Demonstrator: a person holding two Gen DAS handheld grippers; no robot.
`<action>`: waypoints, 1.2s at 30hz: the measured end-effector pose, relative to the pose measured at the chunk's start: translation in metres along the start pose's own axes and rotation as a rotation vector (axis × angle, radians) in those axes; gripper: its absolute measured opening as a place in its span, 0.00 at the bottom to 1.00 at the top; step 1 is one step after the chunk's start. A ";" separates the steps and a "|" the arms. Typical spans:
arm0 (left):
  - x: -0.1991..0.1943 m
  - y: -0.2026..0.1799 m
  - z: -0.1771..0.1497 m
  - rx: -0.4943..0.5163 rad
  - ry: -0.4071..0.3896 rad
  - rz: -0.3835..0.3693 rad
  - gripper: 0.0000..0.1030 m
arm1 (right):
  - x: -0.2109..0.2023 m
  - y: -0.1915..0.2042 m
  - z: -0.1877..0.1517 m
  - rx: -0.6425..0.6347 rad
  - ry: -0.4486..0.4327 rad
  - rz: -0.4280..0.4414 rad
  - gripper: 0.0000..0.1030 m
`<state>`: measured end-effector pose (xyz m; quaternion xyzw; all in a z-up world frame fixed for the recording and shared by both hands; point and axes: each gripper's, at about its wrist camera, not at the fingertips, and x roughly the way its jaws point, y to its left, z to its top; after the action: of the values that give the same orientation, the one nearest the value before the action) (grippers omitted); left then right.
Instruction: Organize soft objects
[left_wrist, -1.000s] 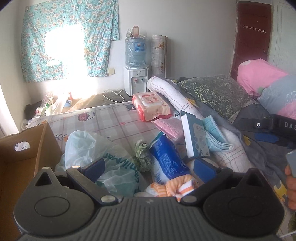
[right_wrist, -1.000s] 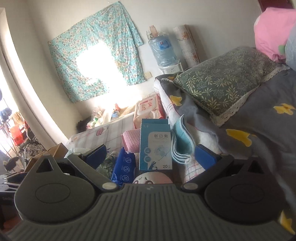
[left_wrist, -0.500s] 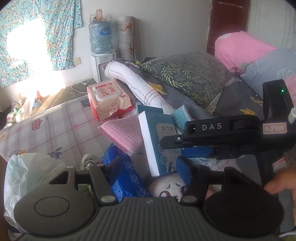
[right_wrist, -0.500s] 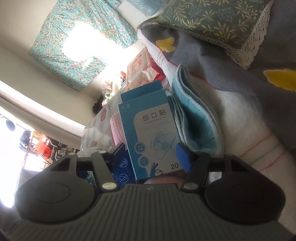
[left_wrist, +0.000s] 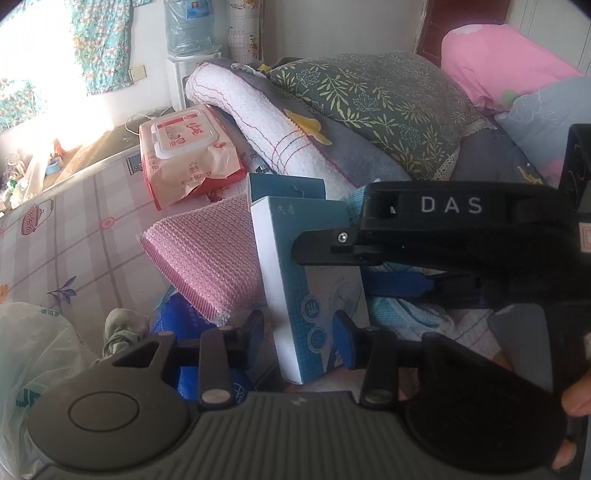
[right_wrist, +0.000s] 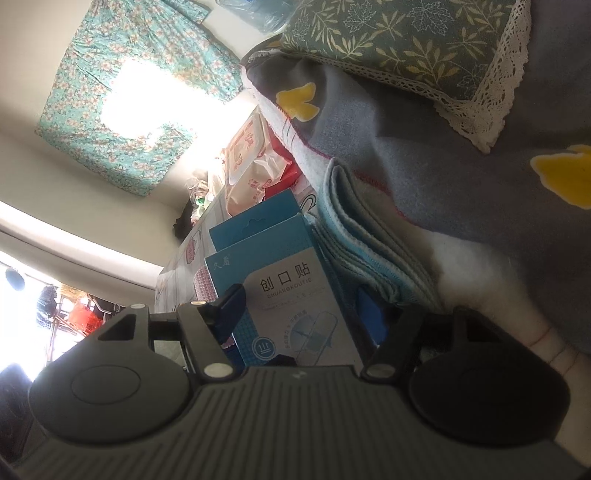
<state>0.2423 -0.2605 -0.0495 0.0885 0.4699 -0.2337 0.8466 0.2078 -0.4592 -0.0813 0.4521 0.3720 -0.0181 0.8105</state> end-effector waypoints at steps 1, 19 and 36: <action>0.000 0.001 0.000 -0.014 0.001 -0.011 0.39 | 0.002 0.001 0.000 -0.002 0.006 0.011 0.68; -0.095 0.010 -0.009 -0.032 -0.142 -0.023 0.42 | -0.062 0.053 -0.016 -0.072 -0.050 0.127 0.66; -0.229 0.163 -0.079 -0.260 -0.307 0.217 0.45 | -0.015 0.249 -0.124 -0.305 0.133 0.281 0.67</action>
<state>0.1579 -0.0175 0.0879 -0.0079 0.3497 -0.0894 0.9326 0.2150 -0.2245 0.0685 0.3718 0.3566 0.1815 0.8377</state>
